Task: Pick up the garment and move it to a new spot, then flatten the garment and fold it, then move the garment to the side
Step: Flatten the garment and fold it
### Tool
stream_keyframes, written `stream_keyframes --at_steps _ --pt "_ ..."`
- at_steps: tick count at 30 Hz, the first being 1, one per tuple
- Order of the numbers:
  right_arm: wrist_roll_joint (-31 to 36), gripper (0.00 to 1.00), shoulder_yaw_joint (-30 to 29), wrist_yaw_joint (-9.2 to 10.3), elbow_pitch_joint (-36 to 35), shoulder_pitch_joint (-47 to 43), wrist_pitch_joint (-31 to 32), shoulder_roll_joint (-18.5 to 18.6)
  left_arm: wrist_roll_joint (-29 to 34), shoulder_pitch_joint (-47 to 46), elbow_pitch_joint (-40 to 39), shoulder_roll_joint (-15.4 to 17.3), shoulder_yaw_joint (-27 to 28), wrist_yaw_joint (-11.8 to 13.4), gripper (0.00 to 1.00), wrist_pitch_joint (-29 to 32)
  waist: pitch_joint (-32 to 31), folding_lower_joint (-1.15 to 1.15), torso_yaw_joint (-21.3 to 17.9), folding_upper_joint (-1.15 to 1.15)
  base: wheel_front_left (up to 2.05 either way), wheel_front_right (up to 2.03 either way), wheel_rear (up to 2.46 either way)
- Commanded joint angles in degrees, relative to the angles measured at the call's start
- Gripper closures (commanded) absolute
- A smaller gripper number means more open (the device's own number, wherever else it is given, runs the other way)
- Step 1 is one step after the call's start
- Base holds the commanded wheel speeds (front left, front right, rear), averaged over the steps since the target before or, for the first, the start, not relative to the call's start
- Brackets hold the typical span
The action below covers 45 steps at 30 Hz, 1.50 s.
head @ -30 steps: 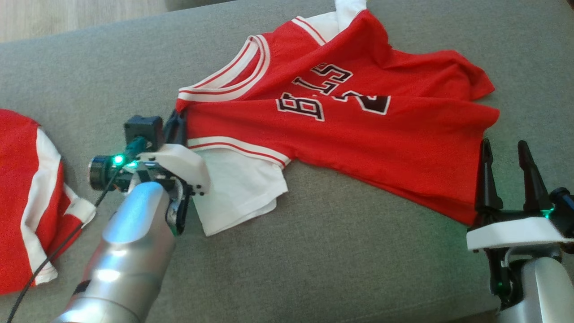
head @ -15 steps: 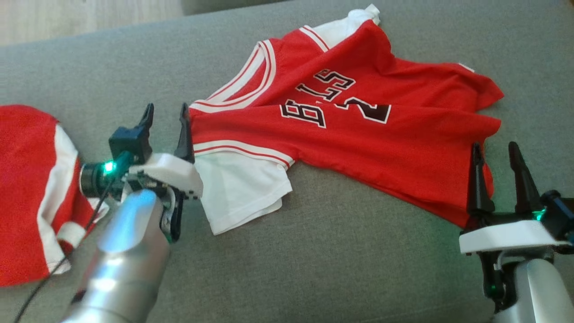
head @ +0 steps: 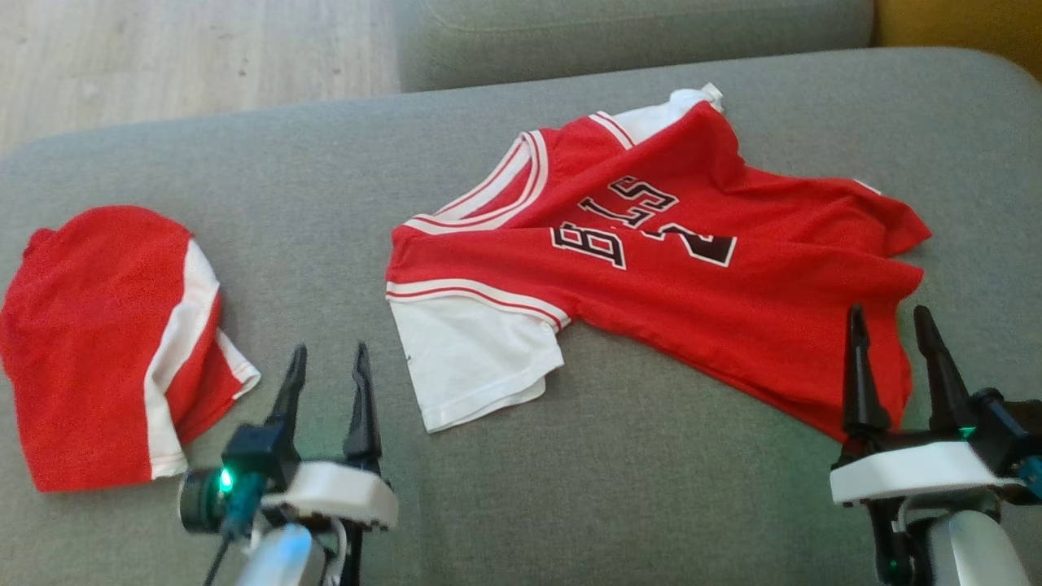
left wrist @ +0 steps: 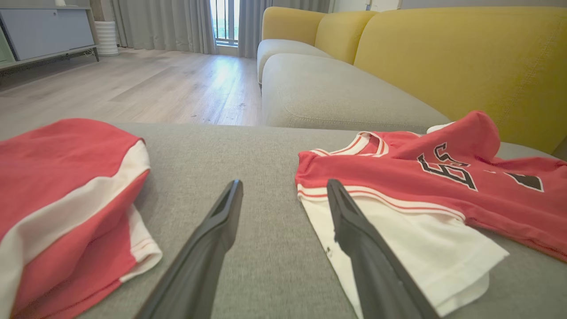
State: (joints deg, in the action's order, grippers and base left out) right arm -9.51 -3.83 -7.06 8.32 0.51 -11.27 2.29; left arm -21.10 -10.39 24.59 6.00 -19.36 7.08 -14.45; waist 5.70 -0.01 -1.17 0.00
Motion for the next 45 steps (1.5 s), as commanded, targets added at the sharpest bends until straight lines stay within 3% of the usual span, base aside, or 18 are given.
stream_keyframes --at_steps 1,10,15,21,30,36,37,38,39,45 --pt "0.1 0.00 1.6 -0.43 -1.5 0.7 -0.3 0.6 0.6 -2.3 -2.1 0.3 1.7 0.3 0.00 -0.5 -0.5 0.01 0.5 0.00 0.00 0.00 0.00" --pt "-0.1 0.00 2.0 -0.43 -1.2 0.3 -0.1 0.6 -0.5 -1.4 -2.6 -0.7 -0.6 -1.7 0.00 0.4 -0.9 0.01 0.5 0.00 0.00 0.00 0.00" --pt "-0.3 0.00 2.1 -0.43 -1.1 0.6 -0.1 0.6 -2.9 -1.2 -0.1 -1.4 -2.9 -4.0 0.00 6.5 -0.2 0.01 -0.7 0.00 0.00 0.00 0.00" --pt "-0.3 0.00 1.0 -0.43 -0.7 0.9 -0.3 0.6 -3.4 -1.6 1.8 -1.6 -5.1 -4.9 0.00 10.6 0.9 0.01 -2.0 0.00 0.00 0.00 0.00" --pt "-0.9 0.00 1.0 -0.43 -0.4 1.6 -0.8 0.6 -3.4 -2.6 4.4 -1.1 -5.6 -3.4 0.00 14.1 2.1 0.01 -3.0 0.00 0.00 0.00 0.00" --pt "-0.6 0.00 0.7 -0.43 0.3 1.6 -1.0 0.6 -4.6 -3.1 5.7 -1.3 -6.0 -4.4 0.00 15.1 2.9 0.01 -3.5 0.00 0.00 0.00 0.00" --pt "-0.4 0.00 0.7 -0.43 0.5 1.6 -1.1 0.6 -4.9 -3.1 5.9 -1.4 -6.1 -4.8 0.48 15.2 3.0 0.01 -3.6 0.00 0.00 0.00 0.00" --pt "-0.3 0.00 0.7 -0.43 0.7 1.7 -1.1 0.6 -5.1 -3.2 6.0 -1.4 -6.1 -5.1 0.85 15.1 3.0 0.01 -3.7 0.00 0.00 0.00 0.00" --pt "-0.3 0.00 0.6 -0.43 0.9 1.7 -1.2 0.6 -5.2 -3.3 6.0 -1.4 -6.2 -5.3 1.00 14.9 3.1 0.01 -3.8 0.00 0.00 0.00 0.00" --pt "-1.3 0.00 -0.9 -0.43 2.4 1.4 -1.2 0.6 -5.7 -3.6 5.2 -0.8 -5.7 -6.2 1.00 12.7 2.8 0.01 -4.3 0.00 0.00 0.00 0.00"
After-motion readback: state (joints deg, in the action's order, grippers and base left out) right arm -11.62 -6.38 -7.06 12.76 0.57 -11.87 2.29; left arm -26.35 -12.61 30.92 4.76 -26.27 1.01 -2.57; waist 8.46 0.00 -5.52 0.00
